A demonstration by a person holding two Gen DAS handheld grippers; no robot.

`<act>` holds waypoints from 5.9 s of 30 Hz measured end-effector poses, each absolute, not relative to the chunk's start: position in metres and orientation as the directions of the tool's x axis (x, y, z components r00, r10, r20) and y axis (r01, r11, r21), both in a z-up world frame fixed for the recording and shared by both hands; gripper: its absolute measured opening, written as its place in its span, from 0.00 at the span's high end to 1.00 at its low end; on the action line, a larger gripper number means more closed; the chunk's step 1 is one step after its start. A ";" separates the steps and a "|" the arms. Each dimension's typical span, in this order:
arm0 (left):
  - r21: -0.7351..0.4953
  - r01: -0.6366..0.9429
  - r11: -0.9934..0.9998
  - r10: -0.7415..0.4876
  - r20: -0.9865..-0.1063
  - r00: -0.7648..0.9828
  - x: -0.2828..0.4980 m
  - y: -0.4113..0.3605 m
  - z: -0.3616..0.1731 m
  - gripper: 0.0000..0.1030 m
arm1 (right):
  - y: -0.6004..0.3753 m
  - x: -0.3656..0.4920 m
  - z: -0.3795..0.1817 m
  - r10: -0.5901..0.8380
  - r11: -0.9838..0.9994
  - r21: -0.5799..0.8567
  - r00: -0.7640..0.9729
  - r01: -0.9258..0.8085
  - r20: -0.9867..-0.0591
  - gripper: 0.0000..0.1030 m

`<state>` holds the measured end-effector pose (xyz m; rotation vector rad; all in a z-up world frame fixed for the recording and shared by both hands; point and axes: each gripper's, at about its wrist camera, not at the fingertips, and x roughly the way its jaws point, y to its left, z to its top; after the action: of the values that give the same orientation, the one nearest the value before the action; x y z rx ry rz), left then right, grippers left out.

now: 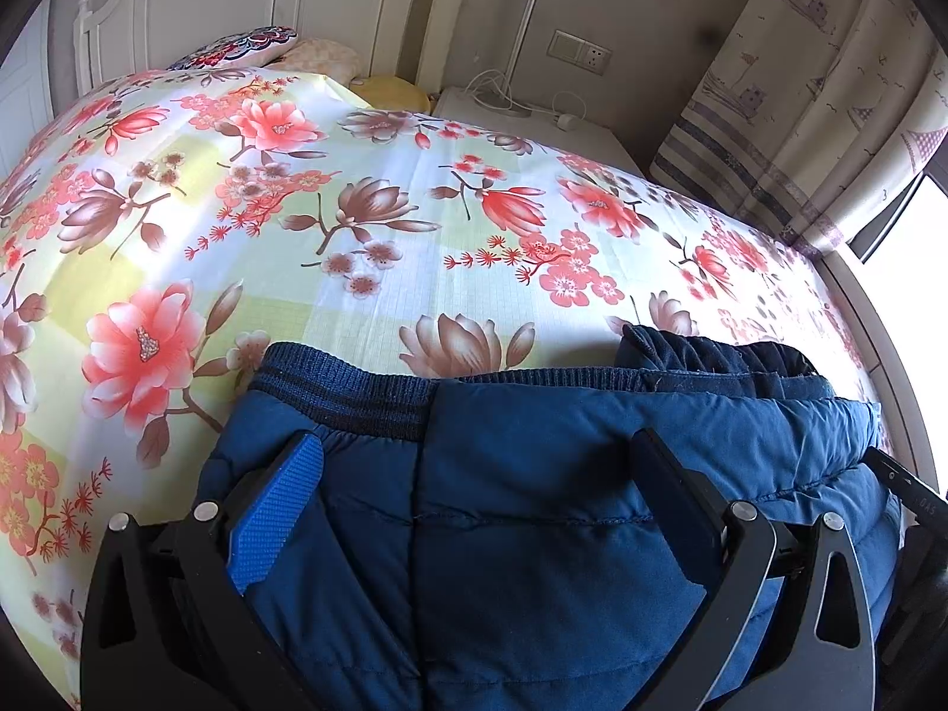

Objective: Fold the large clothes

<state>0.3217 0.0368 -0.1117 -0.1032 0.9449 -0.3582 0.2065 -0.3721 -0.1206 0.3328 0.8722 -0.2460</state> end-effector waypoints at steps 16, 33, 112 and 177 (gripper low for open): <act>0.082 0.367 0.927 -0.190 -0.740 0.645 0.206 -0.040 -0.103 0.04 | -0.195 0.175 -0.100 -0.150 0.962 -0.261 0.656 -0.074 -0.740 0.03; -0.197 0.161 0.967 -0.254 -0.723 0.642 0.217 0.078 -0.104 0.04 | -0.323 0.143 -0.104 -0.047 0.977 0.106 0.673 0.184 -0.738 0.02; 0.071 0.405 0.911 -0.264 -0.655 0.708 0.067 0.019 -0.122 0.04 | -0.359 -0.096 -0.149 0.217 0.813 0.567 0.831 0.137 -0.511 0.15; 0.072 0.578 0.813 -0.390 -0.670 0.631 0.195 0.058 0.014 0.04 | 0.117 0.073 -0.153 0.002 0.481 -0.829 0.946 -0.285 -0.324 0.55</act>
<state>0.1948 0.0585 0.0144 0.2935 0.6905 -0.5629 0.0726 0.1169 -0.1534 -1.0591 0.2962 0.1780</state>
